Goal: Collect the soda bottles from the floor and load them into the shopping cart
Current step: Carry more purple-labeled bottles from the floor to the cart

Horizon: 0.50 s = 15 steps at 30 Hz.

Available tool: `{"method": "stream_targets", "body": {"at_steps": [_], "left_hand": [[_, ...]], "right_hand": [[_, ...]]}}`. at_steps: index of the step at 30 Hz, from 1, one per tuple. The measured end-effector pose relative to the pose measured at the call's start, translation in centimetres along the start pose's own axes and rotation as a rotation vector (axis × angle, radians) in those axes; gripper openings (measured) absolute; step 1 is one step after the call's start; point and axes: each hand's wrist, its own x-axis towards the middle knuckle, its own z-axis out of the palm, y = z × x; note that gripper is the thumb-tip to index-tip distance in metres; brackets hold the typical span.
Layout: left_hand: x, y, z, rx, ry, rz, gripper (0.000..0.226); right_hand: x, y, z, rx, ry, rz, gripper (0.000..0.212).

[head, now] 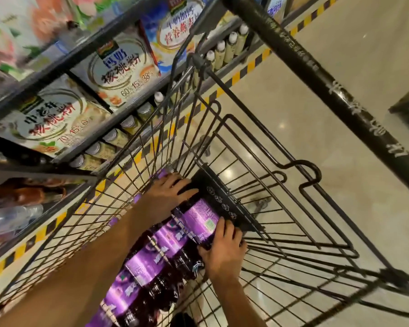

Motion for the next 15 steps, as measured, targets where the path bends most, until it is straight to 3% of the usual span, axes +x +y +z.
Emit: {"method": "stream_targets", "body": {"at_steps": [5, 9, 11, 15], "left_hand": [[-1.8, 0.9, -0.2, -0.025, 0.121, -0.107, 0.102], [-5.9, 4.4, -3.2, -0.079, 0.148, -0.233, 0.056], [-8.2, 5.5, -4.8, -0.12, 0.073, -0.332, 0.049], [-13.3, 7.3, -5.2, -0.283, -0.082, -0.66, 0.056]], "right_hand": [[-0.2, -0.4, -0.6, -0.037, -0.05, -0.008, 0.109], [-2.0, -1.5, -3.3, -0.128, -0.082, -0.132, 0.1], [-2.8, -2.8, -5.1, -0.185, -0.119, -0.238, 0.096], [-3.1, -6.6, -7.6, -0.293, -0.14, -0.492, 0.082]]}}
